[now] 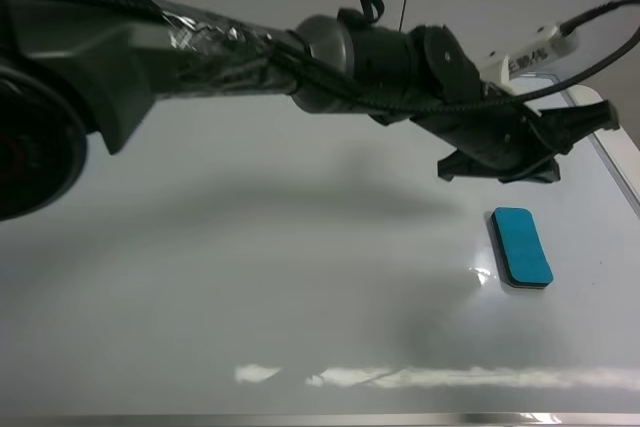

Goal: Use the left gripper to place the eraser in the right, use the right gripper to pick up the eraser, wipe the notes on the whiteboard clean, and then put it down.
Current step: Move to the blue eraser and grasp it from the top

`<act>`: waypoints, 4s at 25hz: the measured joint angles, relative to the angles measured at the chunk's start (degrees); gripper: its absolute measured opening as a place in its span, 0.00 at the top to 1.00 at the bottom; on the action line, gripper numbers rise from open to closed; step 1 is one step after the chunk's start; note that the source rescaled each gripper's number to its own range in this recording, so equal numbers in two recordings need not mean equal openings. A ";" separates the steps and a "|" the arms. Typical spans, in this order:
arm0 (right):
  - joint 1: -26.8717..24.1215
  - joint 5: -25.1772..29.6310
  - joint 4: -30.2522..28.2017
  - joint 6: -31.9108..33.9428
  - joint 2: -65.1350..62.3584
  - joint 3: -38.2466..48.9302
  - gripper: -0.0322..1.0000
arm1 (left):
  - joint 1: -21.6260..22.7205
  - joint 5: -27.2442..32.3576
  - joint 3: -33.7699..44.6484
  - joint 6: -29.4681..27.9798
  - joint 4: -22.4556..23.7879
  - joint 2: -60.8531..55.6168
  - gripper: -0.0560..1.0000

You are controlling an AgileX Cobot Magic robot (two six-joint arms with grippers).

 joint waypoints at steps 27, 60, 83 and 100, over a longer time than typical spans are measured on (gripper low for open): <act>0.00 0.00 0.00 0.00 0.00 0.00 0.00 | 48.95 -2.54 71.07 12.64 38.92 -87.09 0.43; 0.00 0.00 0.00 0.00 0.00 0.00 0.00 | 58.04 42.01 75.64 9.28 38.52 -130.79 0.00; 0.00 0.00 0.00 0.01 0.00 0.00 0.00 | 53.68 41.72 75.64 6.50 40.84 -130.79 0.00; 0.00 0.00 0.00 0.01 0.00 0.00 0.00 | 53.68 41.72 75.64 6.50 40.84 -130.79 0.00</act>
